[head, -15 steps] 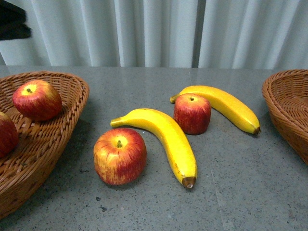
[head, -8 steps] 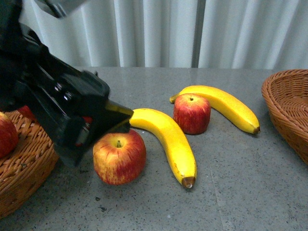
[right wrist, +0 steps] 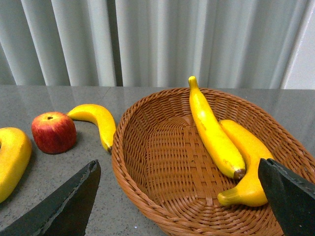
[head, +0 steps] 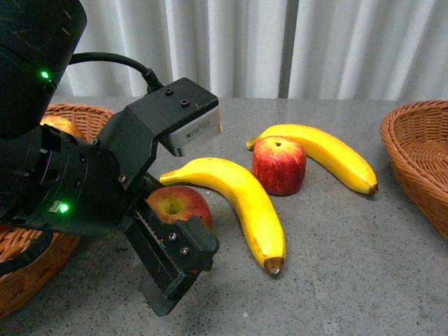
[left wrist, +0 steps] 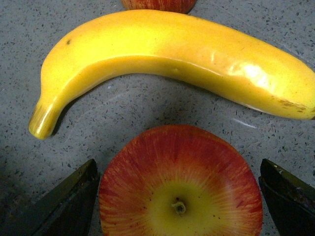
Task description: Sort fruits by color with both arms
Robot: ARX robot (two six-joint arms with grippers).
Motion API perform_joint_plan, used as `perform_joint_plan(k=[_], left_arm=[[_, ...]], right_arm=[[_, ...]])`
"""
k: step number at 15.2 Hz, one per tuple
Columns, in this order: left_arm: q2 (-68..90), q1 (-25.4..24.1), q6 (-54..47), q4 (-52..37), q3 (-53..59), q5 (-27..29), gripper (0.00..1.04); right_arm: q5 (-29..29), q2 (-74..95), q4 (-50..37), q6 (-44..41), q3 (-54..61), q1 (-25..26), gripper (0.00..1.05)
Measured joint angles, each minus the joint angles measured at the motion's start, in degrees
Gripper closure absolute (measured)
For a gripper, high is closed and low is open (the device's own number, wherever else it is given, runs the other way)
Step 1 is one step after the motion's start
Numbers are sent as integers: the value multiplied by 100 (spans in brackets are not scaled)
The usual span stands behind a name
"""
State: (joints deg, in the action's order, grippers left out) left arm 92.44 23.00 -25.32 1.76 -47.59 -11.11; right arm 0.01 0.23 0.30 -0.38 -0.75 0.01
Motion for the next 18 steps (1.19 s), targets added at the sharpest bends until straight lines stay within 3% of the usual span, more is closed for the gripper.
perform_joint_plan(k=[3,7,12,14,18], left_arm=[[-22,-9,-66,-2,26,-9,9],[-181,-17,-59,146,44,-11,32],[-1213,-142,2,426,-96,-63,35],[-1797,-435,400,286,-258,179,36],[-2833,-1652,1886,439,-133,859,36]], right_arm=[[0,0,-2,0,0,0,7],[0,0,-2,0,0,0,7],[0,0,0,0,0,0,7],[0,0,0,0,0,0,7],[0,0,0,0,0,0,7]])
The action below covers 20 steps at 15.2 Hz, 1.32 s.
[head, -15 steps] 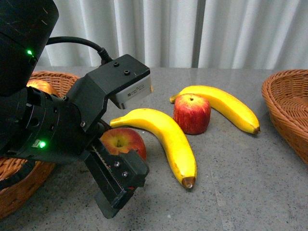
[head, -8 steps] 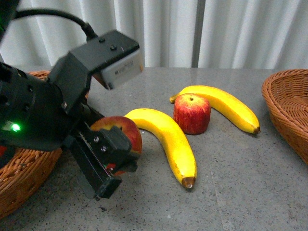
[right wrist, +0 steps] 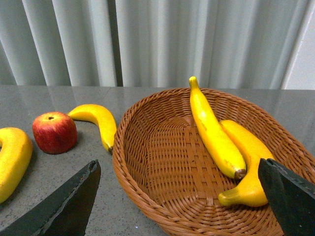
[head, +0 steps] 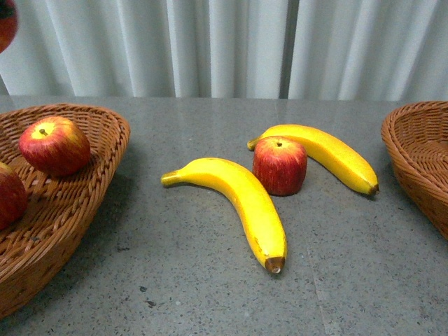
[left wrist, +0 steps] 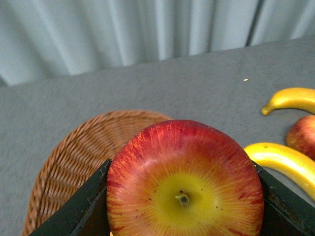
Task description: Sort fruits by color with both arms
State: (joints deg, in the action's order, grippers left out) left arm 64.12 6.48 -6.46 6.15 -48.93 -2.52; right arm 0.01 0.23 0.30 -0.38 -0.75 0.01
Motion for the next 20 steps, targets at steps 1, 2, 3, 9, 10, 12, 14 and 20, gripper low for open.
perform_joint_plan(k=[1,2,3,9,10,12,14,20], left_arm=[[11,-254,319,114,153,17,36],[59,-409,629,162,361,46,36],[133,-457,911,227,535,44,36],[188,286,1585,155,1187,555,27],[166,282,1596,151,1204,542,14],[-24,299,1587,138,1202,514,8],[-122,396,1410,-55,918,549,7],[2026,776,-310,-772,-960,-70,7]], right_arm=[[0,0,0,0,0,0,7],[0,0,-2,0,0,0,7],[0,0,0,0,0,0,7],[0,0,-2,0,0,0,7],[0,0,-2,0,0,0,7],[0,0,0,0,0,0,7],[0,0,-2,0,0,0,7],[0,0,0,0,0,0,7]])
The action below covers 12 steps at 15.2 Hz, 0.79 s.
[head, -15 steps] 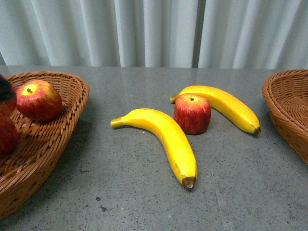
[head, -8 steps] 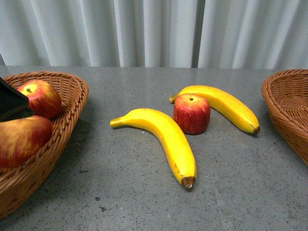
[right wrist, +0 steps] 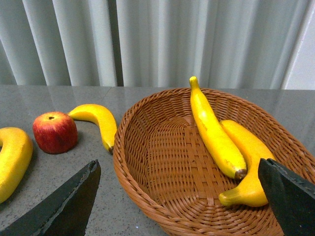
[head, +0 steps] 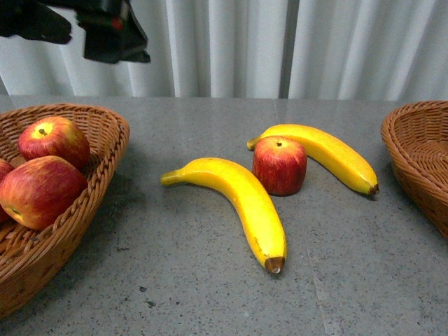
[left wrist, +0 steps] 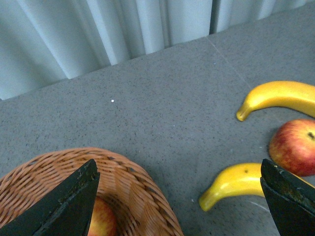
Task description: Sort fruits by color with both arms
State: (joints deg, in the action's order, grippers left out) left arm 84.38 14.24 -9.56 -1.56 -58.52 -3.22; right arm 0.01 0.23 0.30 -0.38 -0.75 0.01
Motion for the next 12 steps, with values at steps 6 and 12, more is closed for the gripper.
perform_joint_plan(k=[6,12], left_arm=[[1996,1309,-448,717,-1502,-90,7],[2601,1672,-444,787,-2127,-103,7]], right_arm=[[0,0,-2,0,0,0,7],[0,0,0,0,0,0,7]])
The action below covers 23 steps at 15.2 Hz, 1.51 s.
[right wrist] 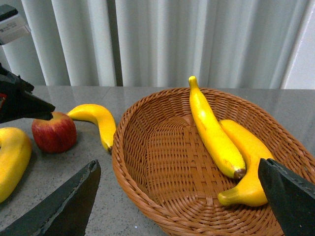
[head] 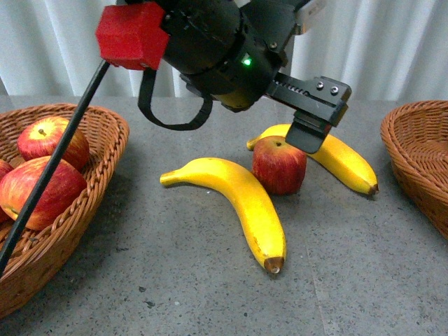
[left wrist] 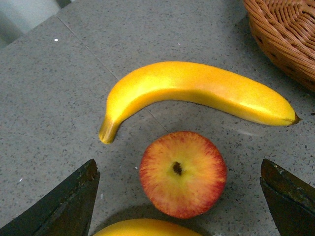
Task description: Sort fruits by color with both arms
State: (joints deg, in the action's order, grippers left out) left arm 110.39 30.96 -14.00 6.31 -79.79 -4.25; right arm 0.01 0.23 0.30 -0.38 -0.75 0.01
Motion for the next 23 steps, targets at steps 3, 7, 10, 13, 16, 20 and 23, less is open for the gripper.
perform_joint_plan(k=[3,7,10,13,16,20,23], left_arm=[[232,57,13,-33,-37,114,7],[483,2,20,-70,-55,96,7],[804,61,26,-122,-232,-76,7],[1012,83,22,-160,-278,-70,7],[1062,66,-9,-192,-280,-72,22],[964,44,-85,-258,-166,13,36],[258,118,-387,-682,396,588,36]], right_arm=[[0,0,0,0,0,0,7],[0,0,0,0,0,0,7],[0,0,0,0,0,0,7],[0,0,0,0,0,0,7],[0,0,0,0,0,0,7],[0,0,-2,0,0,0,7],[0,0,-2,0,0,0,7]])
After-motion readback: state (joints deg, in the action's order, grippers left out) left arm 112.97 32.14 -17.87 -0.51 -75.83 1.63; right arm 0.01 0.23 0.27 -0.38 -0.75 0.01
